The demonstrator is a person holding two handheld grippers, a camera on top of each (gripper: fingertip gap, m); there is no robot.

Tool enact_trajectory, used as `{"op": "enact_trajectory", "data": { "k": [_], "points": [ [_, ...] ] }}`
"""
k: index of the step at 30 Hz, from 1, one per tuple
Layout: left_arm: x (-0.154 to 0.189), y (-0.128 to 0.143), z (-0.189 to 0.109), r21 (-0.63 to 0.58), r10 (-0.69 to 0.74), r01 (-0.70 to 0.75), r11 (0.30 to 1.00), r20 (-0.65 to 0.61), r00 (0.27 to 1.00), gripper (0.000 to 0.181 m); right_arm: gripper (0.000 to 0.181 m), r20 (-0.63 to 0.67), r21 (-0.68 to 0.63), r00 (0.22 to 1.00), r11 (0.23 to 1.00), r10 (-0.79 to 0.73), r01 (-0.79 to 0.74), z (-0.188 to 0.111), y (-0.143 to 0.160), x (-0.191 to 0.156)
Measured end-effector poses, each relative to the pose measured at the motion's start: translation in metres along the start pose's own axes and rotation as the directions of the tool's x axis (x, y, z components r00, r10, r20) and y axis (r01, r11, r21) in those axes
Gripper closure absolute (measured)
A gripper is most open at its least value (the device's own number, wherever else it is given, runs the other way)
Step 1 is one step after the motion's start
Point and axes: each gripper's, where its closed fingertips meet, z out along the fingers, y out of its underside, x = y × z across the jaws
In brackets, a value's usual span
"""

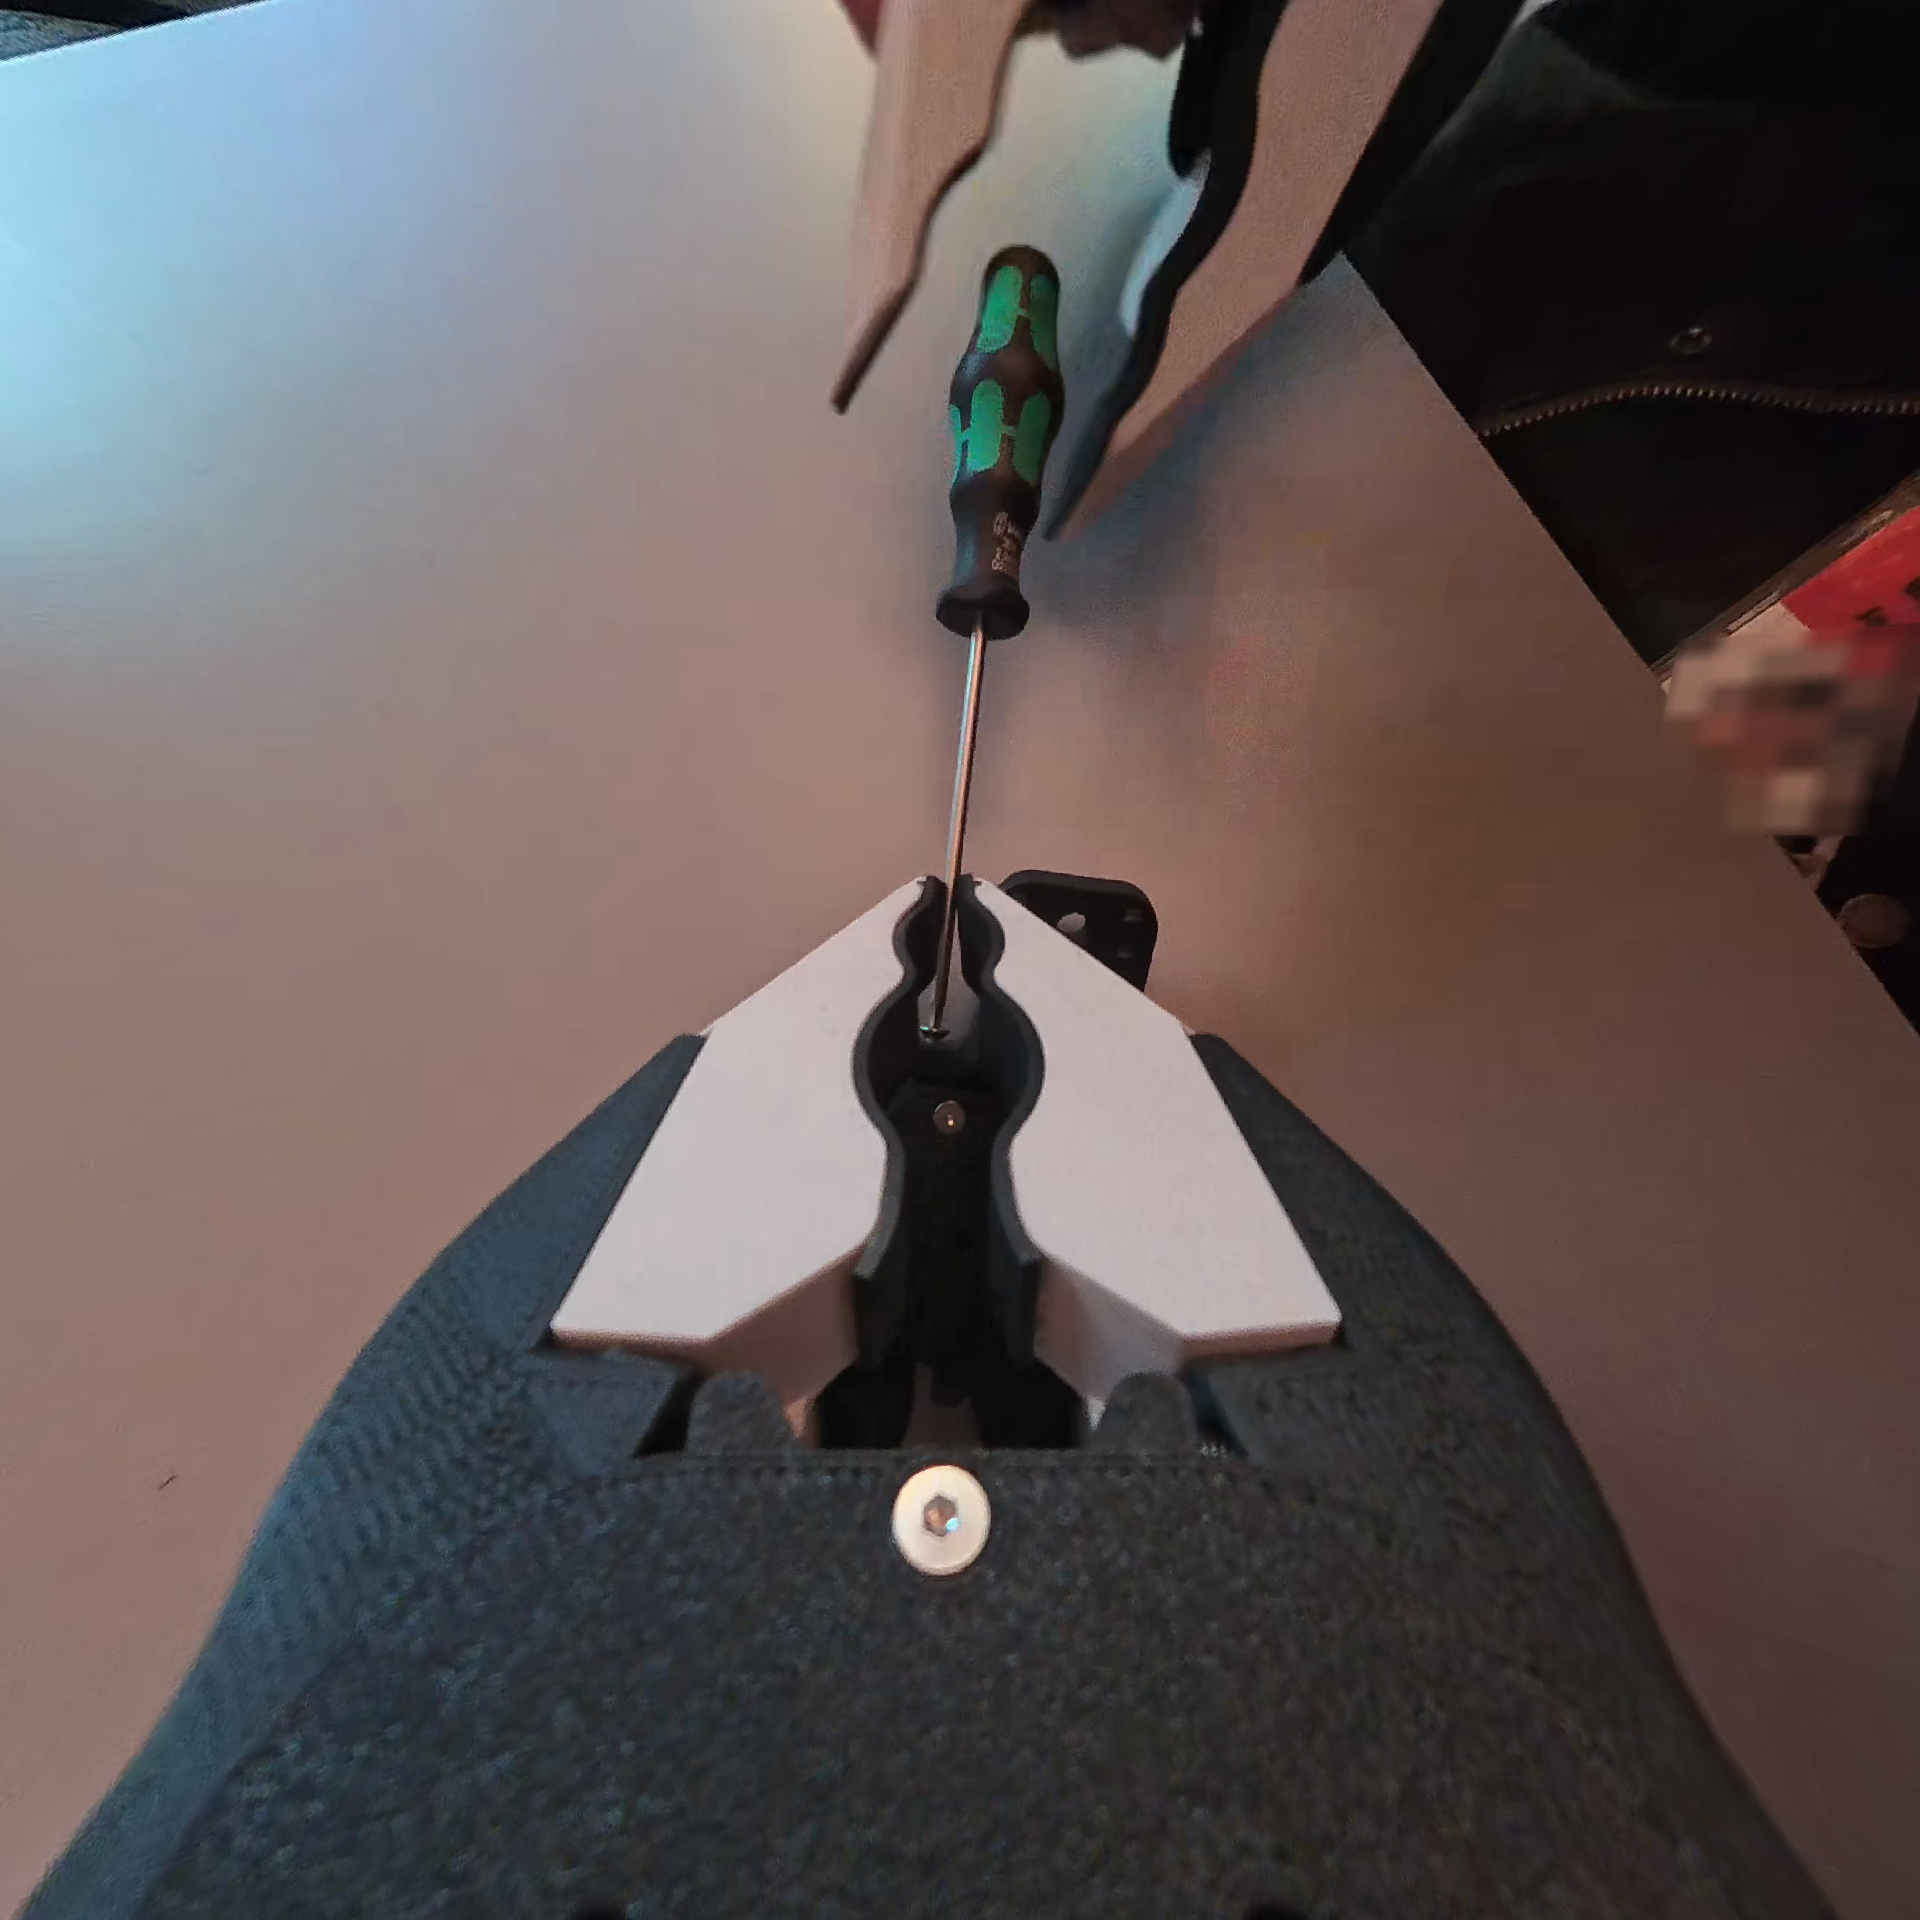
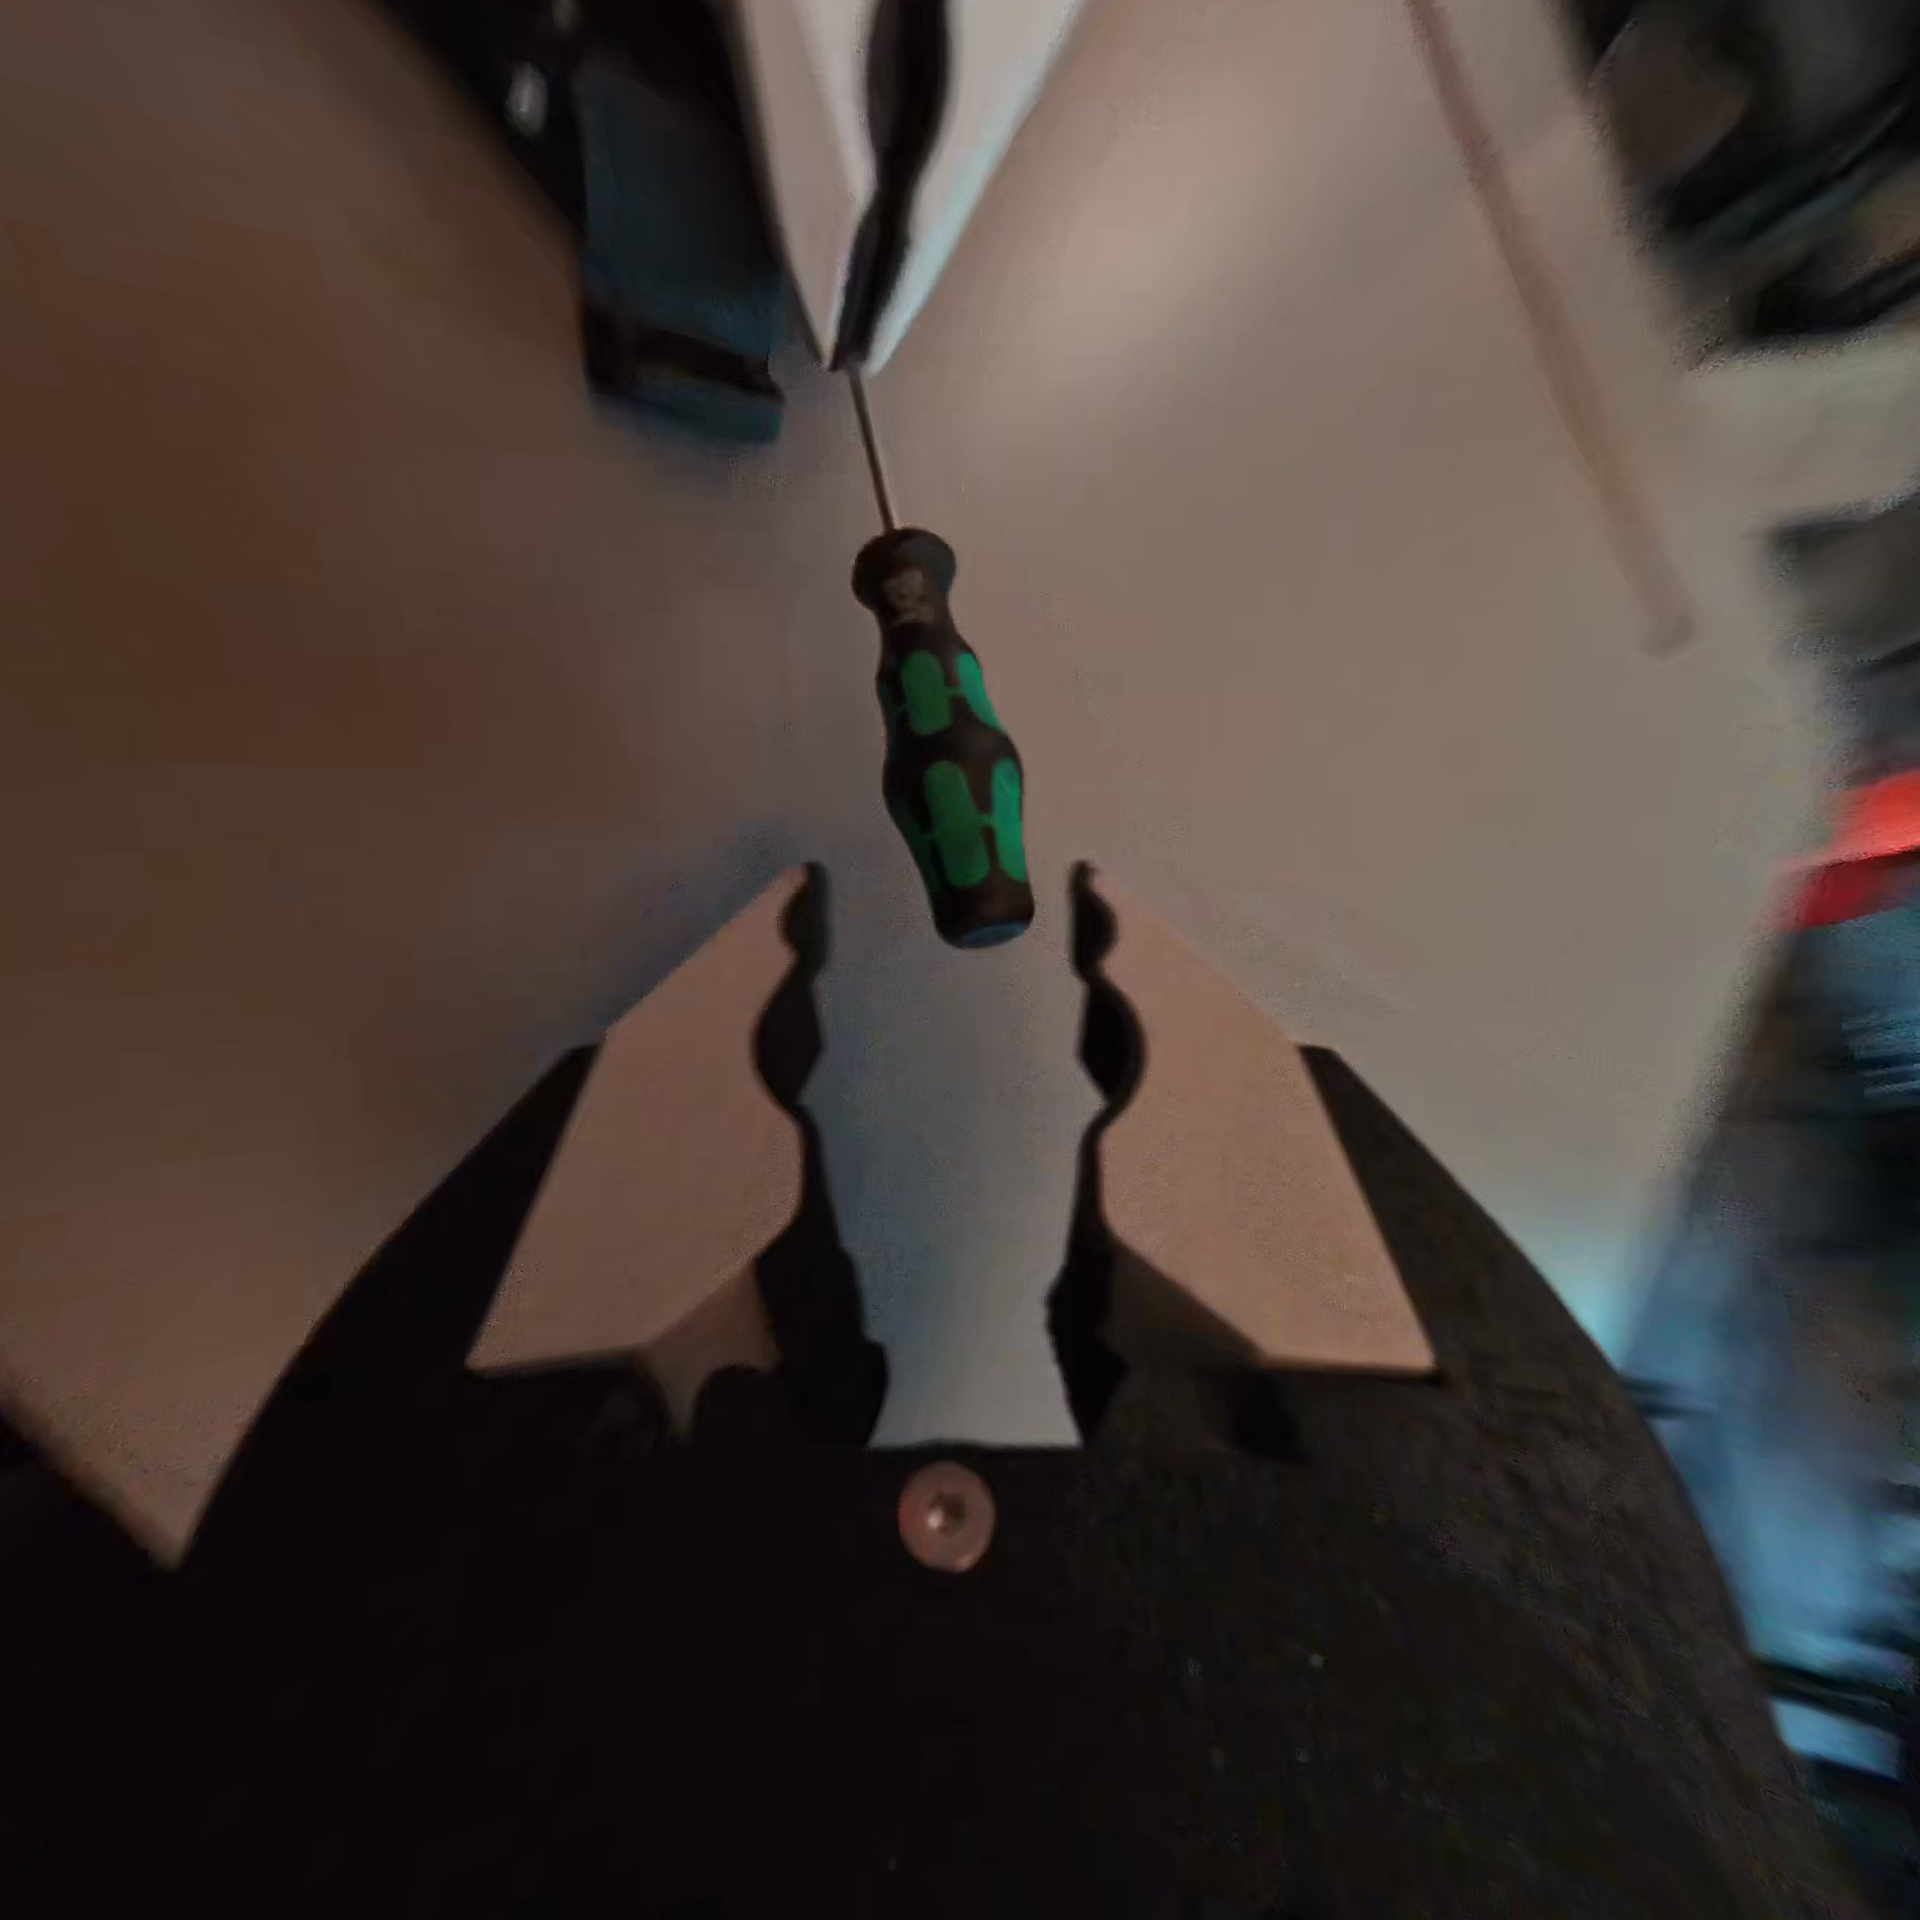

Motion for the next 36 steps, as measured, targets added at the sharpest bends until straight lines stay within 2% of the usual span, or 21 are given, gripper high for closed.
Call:
{"op": "enact_trajectory", "data": {
  "k": [1,3,5,7,8,9,10,12,14,17,19,22,24,25,27,29,31,32,34,35,36],
  "points": [
    [0.0,0.0,0.0,0.006,-0.001,0.001,1.0,-0.001,1.0,0.178,0.122,0.106,0.002,0.98,0.985,0.171,-0.172,0.0,0.001,-0.003],
    [0.0,0.0,0.0,0.0,0.0,0.0,1.0,0.0,1.0,0.178,0.114,0.315,-0.012,0.82,0.866,0.478,-0.5,-0.002,-0.004,-0.005],
    [0.0,0.0,0.0,-0.001,0.001,-0.001,1.0,0.0,1.0,0.178,0.117,0.528,-0.095,0.506,0.64,0.682,-0.762,-0.007,-0.016,-0.007],
    [0.0,0.0,0.0,0.0,0.002,-0.002,1.0,0.0,1.0,0.178,0.128,0.713,-0.205,0.162,0.423,0.682,-0.882,-0.02,-0.035,-0.006],
    [0.0,0.0,0.0,-0.002,0.002,-0.002,1.0,0.0,1.0,0.178,0.135,0.749,-0.249,0.067,0.374,0.659,-0.893,-0.024,-0.039,-0.006],
    [0.001,0.0,0.0,0.0,0.006,-0.006,1.0,-0.003,1.0,0.178,0.145,0.743,-0.268,0.051,0.367,0.667,-0.891,-0.022,-0.037,-0.008],
    [0.001,0.0,0.0,0.0,0.009,-0.009,1.0,-0.005,1.0,0.178,0.16,0.72,-0.261,0.108,0.411,0.685,-0.873,-0.019,-0.033,-0.012],
    [0.001,0.001,0.0,-0.01,0.006,-0.006,1.0,-0.003,1.0,0.178,0.161,0.676,-0.186,0.284,0.53,0.68,-0.827,-0.016,-0.03,-0.013],
    [0.001,0.0,0.0,-0.003,0.001,-0.001,1.0,-0.002,1.0,0.178,0.161,0.574,-0.052,0.57,0.72,0.588,-0.692,-0.015,-0.027,-0.009],
    [0.001,0.0,0.001,-0.003,0.001,-0.001,1.0,-0.001,1.0,0.178,0.161,0.235,0.074,0.962,0.984,0.142,-0.163,-0.014,-0.024,-0.005],
    [0.0,0.0,0.0,0.001,-0.005,0.005,1.0,0.005,1.0,0.178,0.161,-0.076,-0.016,0.959,0.962,-0.272,0.272,-0.011,-0.022,0.006],
    [0.0,0.001,0.0,0.001,-0.008,0.008,1.0,0.002,1.0,0.178,0.161,-0.361,-0.145,0.732,0.81,-0.578,0.569,-0.008,-0.024,0.017],
    [0.0,0.001,0.0,-0.007,-0.004,0.004,1.0,0.002,1.0,0.178,0.16,-0.37,-0.107,0.779,0.856,-0.506,0.505,-0.007,-0.02,0.018],
    [0.001,0.001,0.0,-0.006,-0.002,0.002,1.0,0.001,1.0,0.178,0.146,-0.334,-0.074,0.844,0.905,-0.419,0.42,-0.007,-0.017,0.019],
    [0.001,0.001,0.0,0.0,-0.003,0.003,1.0,0.0,1.0,0.178,0.125,-0.179,0.007,0.975,0.991,-0.133,0.136,-0.007,-0.009,0.018],
    [0.001,0.001,0.0,0.001,-0.001,0.001,1.0,-0.002,1.0,0.178,0.124,0.037,0.052,0.969,0.968,0.244,-0.245,-0.007,-0.005,0.014],
    [0.001,0.001,0.0,0.002,0.003,-0.003,1.0,-0.002,1.0,0.178,0.122,0.318,-0.021,0.728,0.773,0.607,-0.635,-0.007,-0.008,0.004],
    [0.001,0.001,0.0,0.003,0.004,-0.004,1.0,-0.003,1.0,0.178,0.126,0.475,-0.087,0.51,0.615,0.717,-0.783,-0.011,-0.017,0.0],
    [0.002,0.0,-0.001,0.009,0.01,-0.01,1.0,-0.007,1.0,0.178,0.129,0.714,-0.223,0.068,0.318,0.697,-0.922,-0.026,-0.04,0.005],
    [0.003,-0.001,-0.001,0.019,0.014,-0.014,1.0,-0.012,1.0,0.178,0.14,0.724,-0.271,-0.026,0.249,0.689,-0.93,-0.025,-0.039,0.007],
    [0.004,-0.001,-0.001,0.023,0.019,-0.018,1.0,-0.017,1.0,0.178,0.157,0.719,-0.272,-0.016,0.26,0.695,-0.927,-0.022,-0.035,0.004]
  ]
}}
